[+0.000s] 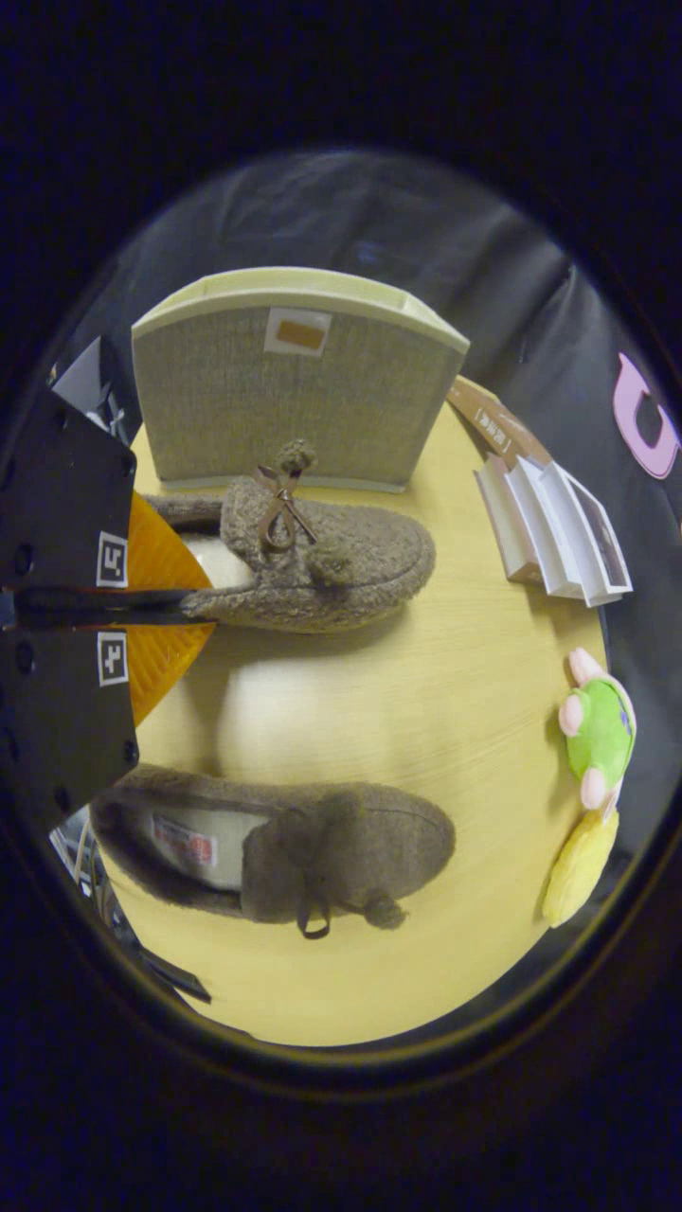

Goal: Open the storage box then place both shoes into the box .Put the left shoe in first, then the right shoe, with the right side of both shoes facing outward in a uniform manner.

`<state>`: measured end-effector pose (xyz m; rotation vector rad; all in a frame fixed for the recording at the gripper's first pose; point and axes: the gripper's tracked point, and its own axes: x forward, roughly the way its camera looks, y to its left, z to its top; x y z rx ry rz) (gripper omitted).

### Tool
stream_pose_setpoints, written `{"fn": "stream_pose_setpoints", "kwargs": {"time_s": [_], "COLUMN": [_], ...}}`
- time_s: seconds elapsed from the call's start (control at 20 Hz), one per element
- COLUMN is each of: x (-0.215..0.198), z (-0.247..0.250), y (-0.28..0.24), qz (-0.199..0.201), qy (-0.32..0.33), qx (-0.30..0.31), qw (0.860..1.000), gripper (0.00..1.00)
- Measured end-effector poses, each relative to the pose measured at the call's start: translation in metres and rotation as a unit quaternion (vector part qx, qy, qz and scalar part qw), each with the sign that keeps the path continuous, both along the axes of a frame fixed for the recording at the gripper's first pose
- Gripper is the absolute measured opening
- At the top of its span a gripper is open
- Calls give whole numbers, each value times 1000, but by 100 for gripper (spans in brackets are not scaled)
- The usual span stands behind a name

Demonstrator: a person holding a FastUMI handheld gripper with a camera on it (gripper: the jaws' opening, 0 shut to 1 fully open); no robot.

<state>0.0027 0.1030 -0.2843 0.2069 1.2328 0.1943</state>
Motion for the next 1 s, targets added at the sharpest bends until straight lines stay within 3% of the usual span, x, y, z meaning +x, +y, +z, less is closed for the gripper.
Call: {"fn": "stream_pose_setpoints", "kwargs": {"time_s": [0.6,1.0], "x": [-25,-29], "z": [134,167], "y": [34,121], "qz": [-29,4], "qy": [-29,-12], "qx": [138,187], "qw": [990,982], "gripper": [3,4]}}
